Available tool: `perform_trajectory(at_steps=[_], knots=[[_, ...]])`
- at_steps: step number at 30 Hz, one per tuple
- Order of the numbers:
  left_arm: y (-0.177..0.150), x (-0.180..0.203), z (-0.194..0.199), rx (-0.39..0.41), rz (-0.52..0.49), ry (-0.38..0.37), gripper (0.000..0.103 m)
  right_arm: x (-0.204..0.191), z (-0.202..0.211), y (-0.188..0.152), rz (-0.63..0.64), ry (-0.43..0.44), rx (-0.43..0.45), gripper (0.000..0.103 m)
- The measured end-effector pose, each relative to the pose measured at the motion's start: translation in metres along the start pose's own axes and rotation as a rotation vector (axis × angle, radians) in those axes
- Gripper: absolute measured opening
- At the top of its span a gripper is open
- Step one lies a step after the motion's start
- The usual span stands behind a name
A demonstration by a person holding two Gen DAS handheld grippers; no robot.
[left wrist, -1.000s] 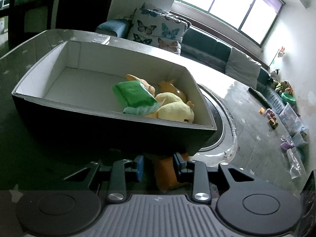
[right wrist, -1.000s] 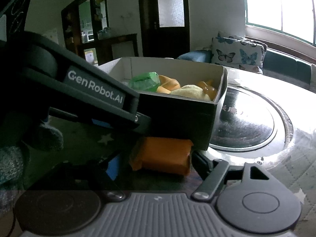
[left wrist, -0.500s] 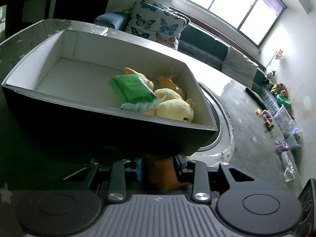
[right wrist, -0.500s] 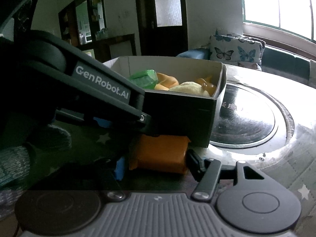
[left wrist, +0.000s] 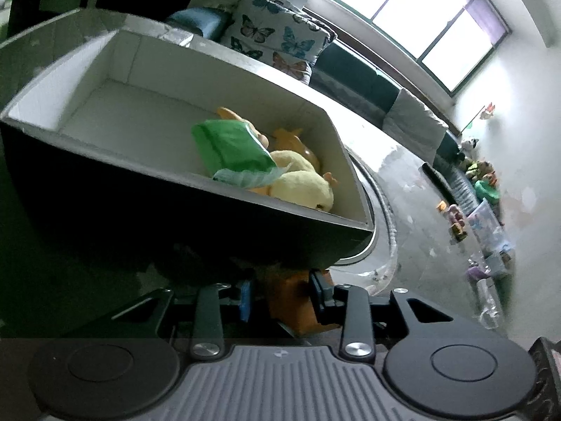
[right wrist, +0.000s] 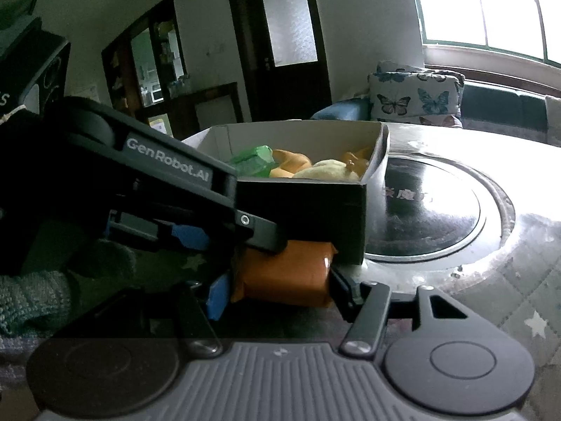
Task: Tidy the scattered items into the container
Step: 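Move the left gripper to the orange sponge block and grasp it, then carry the orange sponge block into the box and open the left gripper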
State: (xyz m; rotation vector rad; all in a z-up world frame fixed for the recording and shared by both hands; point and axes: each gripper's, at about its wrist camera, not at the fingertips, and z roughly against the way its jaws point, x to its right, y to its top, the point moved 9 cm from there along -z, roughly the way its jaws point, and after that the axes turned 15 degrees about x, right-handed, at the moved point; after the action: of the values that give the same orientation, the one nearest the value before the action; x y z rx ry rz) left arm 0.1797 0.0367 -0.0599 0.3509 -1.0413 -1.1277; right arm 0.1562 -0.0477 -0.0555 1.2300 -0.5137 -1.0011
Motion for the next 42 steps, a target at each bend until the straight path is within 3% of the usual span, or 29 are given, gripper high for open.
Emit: perform_trajectory(at_steps=[9, 18, 28, 35, 42], knots=[[-0.015, -0.004, -0.012, -0.071, 0.084, -0.031, 0.039, 0.003, -0.001, -0.006, -0.016, -0.004, -0.022, 0.060], [-0.009, -0.001, -0.002, -0.057, 0.110, -0.065, 0.036, 0.001, 0.008, -0.001, -0.015, 0.004, -0.001, 0.059], [0.040, 0.028, 0.026, 0.061, 0.024, -0.117, 0.032, -0.009, 0.018, 0.048, 0.044, 0.017, 0.105, 0.059], [0.078, 0.038, 0.007, 0.115, -0.025, -0.089, 0.032, -0.009, -0.011, 0.079, 0.070, 0.024, 0.134, 0.059], [0.098, 0.025, -0.014, 0.116, -0.037, -0.044, 0.030, -0.001, -0.050, 0.090, 0.020, 0.008, 0.110, 0.059]])
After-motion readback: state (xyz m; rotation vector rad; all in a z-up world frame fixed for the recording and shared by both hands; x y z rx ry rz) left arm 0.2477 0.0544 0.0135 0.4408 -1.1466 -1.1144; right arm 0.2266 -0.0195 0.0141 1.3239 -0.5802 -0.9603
